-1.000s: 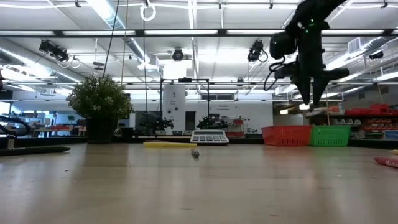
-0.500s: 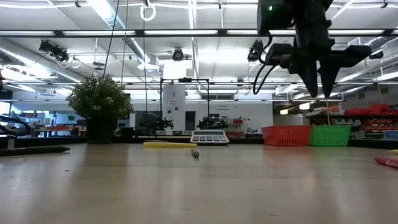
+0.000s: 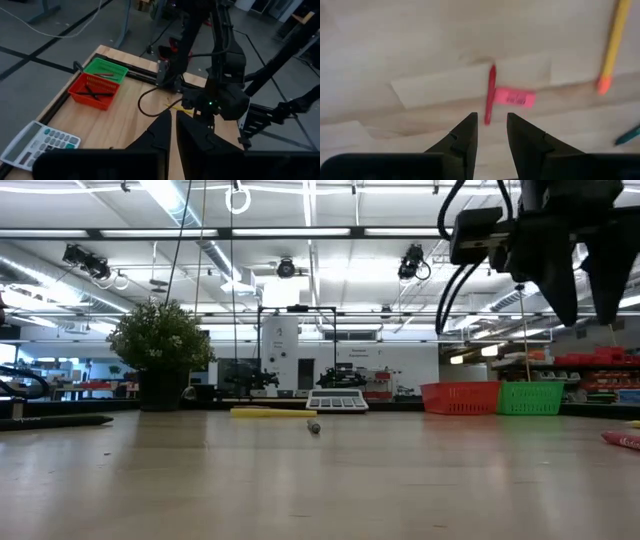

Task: Sort crayons/erasers/pens/pencils in bins
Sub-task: Put the red crayon into the green bin

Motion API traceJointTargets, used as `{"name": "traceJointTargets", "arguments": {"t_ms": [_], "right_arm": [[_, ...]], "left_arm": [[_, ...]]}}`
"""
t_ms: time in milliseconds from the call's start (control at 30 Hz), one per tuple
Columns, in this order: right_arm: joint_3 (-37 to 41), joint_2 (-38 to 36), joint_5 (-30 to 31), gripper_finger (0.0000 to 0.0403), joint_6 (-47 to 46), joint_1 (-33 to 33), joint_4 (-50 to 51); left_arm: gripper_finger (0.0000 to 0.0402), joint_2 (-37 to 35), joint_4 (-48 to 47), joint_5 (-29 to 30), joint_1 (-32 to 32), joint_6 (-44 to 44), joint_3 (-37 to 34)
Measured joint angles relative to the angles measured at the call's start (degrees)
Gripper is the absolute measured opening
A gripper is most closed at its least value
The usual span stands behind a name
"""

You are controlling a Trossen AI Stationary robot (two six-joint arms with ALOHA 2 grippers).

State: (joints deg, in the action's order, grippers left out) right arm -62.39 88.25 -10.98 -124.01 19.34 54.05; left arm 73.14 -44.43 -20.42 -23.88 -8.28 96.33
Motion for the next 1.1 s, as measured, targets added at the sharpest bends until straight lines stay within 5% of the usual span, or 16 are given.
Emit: {"name": "traceJointTargets", "arguments": {"t_ms": [367, 1100], "right_arm": [[-0.02, 9.78, -2.99, 0.0111, -7.83, 6.04, -15.15], [-0.04, 14.15, 1.31, 0.0097, -6.84, 8.23, -13.97]], "left_arm": [[0.0035, -0.01, -2.91, -3.39, 0.13, -0.01, 0.00], [0.0036, -0.02, -2.64, -3.43, 0.11, -0.08, 0.00]]}}
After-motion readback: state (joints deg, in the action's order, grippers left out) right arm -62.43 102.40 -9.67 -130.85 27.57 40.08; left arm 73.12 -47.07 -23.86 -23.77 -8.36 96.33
